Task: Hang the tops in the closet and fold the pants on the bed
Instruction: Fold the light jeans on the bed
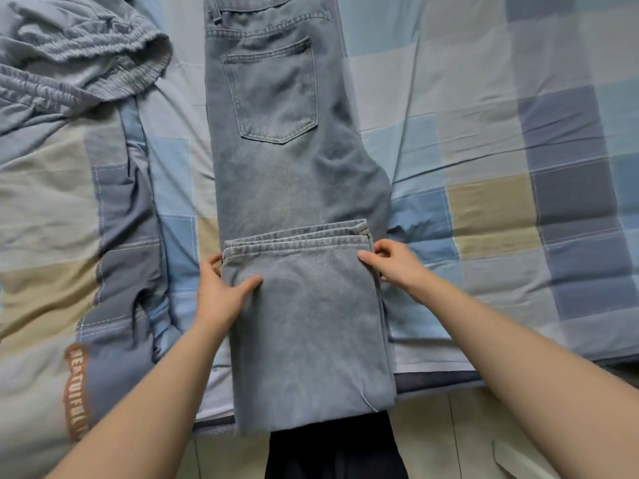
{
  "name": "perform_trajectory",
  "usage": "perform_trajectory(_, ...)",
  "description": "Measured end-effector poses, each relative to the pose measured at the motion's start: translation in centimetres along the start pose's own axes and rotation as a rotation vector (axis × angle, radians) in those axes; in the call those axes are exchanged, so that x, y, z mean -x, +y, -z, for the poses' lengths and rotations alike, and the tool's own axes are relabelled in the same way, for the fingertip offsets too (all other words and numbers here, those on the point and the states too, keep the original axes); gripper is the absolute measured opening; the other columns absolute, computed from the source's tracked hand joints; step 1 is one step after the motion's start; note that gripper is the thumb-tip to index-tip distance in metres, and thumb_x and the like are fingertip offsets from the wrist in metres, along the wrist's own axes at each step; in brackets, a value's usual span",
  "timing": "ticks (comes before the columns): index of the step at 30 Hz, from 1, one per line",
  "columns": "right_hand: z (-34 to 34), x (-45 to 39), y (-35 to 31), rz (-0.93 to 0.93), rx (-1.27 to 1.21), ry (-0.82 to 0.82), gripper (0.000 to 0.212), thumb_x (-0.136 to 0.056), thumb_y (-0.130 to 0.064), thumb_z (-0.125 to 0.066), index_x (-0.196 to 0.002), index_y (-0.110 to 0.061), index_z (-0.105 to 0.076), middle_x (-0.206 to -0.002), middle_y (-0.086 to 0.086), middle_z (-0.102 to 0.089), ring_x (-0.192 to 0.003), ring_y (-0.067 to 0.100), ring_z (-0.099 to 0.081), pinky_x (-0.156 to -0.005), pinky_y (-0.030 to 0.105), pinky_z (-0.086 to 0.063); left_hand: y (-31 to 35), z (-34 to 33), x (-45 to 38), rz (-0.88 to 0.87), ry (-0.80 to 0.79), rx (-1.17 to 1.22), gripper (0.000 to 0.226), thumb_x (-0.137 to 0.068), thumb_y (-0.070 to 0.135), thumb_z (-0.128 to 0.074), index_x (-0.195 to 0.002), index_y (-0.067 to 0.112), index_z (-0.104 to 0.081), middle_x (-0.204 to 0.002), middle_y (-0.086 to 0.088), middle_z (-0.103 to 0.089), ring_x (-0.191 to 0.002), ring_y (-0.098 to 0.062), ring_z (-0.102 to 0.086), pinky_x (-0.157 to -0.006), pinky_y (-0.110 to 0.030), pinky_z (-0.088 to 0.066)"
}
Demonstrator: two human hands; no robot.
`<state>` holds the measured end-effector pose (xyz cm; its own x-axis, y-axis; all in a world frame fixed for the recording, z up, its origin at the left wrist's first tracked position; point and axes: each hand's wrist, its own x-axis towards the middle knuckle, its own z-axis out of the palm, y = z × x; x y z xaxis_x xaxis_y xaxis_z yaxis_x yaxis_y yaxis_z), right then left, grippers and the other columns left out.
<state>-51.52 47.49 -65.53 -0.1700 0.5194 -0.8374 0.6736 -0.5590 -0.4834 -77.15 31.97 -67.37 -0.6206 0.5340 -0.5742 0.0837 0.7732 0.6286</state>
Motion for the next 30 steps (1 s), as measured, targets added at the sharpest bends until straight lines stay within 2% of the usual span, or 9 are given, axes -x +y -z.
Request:
perform_trajectory(4, -0.4, 3.1, 2.7, 0.014, -0.321, 0.066, 0.017, -0.089, -0.012, -0.066, -0.103, -0.008, -0.058, -0.090, 0.008, -0.060, -0.075, 0.010, -0.055, -0.060, 0.021, -0.045, -2.3, -0.2, 3.7, 0.041, 0.156, -0.033, 0.073, -0.064, 0.016, -0.089, -0.125, 0.015, -0.048, -0.125, -0.006, -0.052, -0.102, -0.020, -0.058, -0.093, -0.034, -0.048)
perform_trajectory(8, -0.9, 5.4, 6.4, -0.017, -0.327, 0.242, 0.027, -0.085, -0.005, -0.069, -0.108, 0.000, -0.058, -0.094, 0.010, -0.059, -0.076, 0.012, -0.055, -0.066, 0.021, -0.045, -5.2, 0.3, 7.1, 0.331, 0.065, -0.016, 0.062, -0.065, 0.010, -0.089, -0.114, 0.009, -0.051, -0.101, -0.006, -0.058, -0.085, -0.023, -0.059, -0.070, -0.020, -0.049)
perform_trajectory(11, -2.6, 7.7, 10.0, -0.209, -0.200, -0.006, 0.042, -0.083, -0.022, -0.074, -0.116, -0.008, -0.052, -0.101, 0.005, -0.061, -0.086, 0.014, -0.059, -0.067, 0.020, -0.050, -7.3, 0.6, 9.3, 0.473, -0.101, -0.112, 0.054, -0.067, 0.013, -0.089, -0.109, 0.000, -0.058, -0.102, -0.014, -0.066, -0.093, -0.028, -0.063, -0.085, -0.038, -0.052)
perform_trajectory(13, -3.6, 8.5, 11.8, -0.211, -0.060, -0.166, 0.044, -0.082, -0.027, -0.075, -0.118, -0.012, -0.054, -0.109, 0.002, -0.064, -0.098, 0.014, -0.063, -0.079, 0.021, -0.053, -7.8, 0.7, 10.1, 0.505, -0.160, -0.075, 0.045, -0.071, 0.009, -0.086, -0.107, 0.000, -0.060, -0.101, -0.018, -0.069, -0.087, -0.027, -0.065, -0.080, -0.036, -0.052)
perform_trajectory(19, -2.7, 9.7, 14.5, -0.036, 0.026, -0.237, 0.023, -0.089, -0.018, -0.067, -0.112, -0.013, -0.066, -0.107, -0.005, -0.071, -0.097, 0.005, -0.067, -0.082, 0.023, -0.053, -8.5, 2.5, 11.6, 0.674, -0.521, 0.130, 0.044, -0.065, 0.015, -0.089, -0.102, 0.006, -0.069, -0.101, -0.013, -0.075, -0.090, -0.029, -0.073, -0.080, -0.039, -0.058)
perform_trajectory(22, -1.9, 9.6, 14.9, -0.068, 0.491, -0.285, 0.012, -0.091, -0.031, -0.062, -0.085, -0.021, -0.065, -0.088, -0.004, -0.070, -0.087, 0.015, -0.066, -0.079, 0.029, -0.049, -7.9, 2.2, 11.4, 0.604, -0.440, -0.192, 0.039, -0.073, 0.006, -0.083, -0.104, 0.002, -0.060, -0.106, -0.018, -0.069, -0.092, -0.030, -0.068, -0.080, -0.041, -0.056)
perform_trajectory(25, -1.0, 7.6, 11.7, -0.097, 0.710, -0.233, 0.036, -0.089, -0.048, -0.058, -0.071, -0.017, -0.060, -0.078, 0.006, -0.069, -0.078, 0.023, -0.063, -0.071, 0.031, -0.047, -4.6, 0.7, 10.5, 0.392, 0.008, -0.318, 0.062, -0.069, 0.015, -0.084, -0.116, 0.003, -0.046, -0.119, -0.023, -0.053, -0.109, -0.039, -0.054, -0.092, -0.046, -0.045)
perform_trajectory(27, 0.2, 5.8, 8.4, -0.034, 0.731, -0.046, 0.042, -0.089, -0.052, -0.054, -0.066, -0.017, -0.057, -0.073, 0.004, -0.067, -0.077, 0.024, -0.063, -0.068, 0.032, -0.048, -1.4, -0.1, 9.4, 0.079, 0.211, -0.416, 0.061, -0.069, 0.014, -0.080, -0.119, 0.008, -0.045, -0.120, -0.020, -0.047, -0.111, -0.037, -0.046, -0.093, -0.046, -0.039)
perform_trajectory(30, 2.3, 1.9, 3.4, 0.082, 0.588, 0.291, 0.027, -0.093, -0.037, -0.051, -0.078, -0.016, -0.059, -0.082, 0.013, -0.067, -0.088, 0.034, -0.063, -0.071, 0.034, -0.044, 3.3, -2.4, 7.4, -0.329, 0.036, -0.426, 0.045, -0.072, 0.001, -0.071, -0.114, 0.003, -0.055, -0.106, -0.017, -0.053, -0.102, -0.034, -0.049, -0.090, -0.038, -0.038)
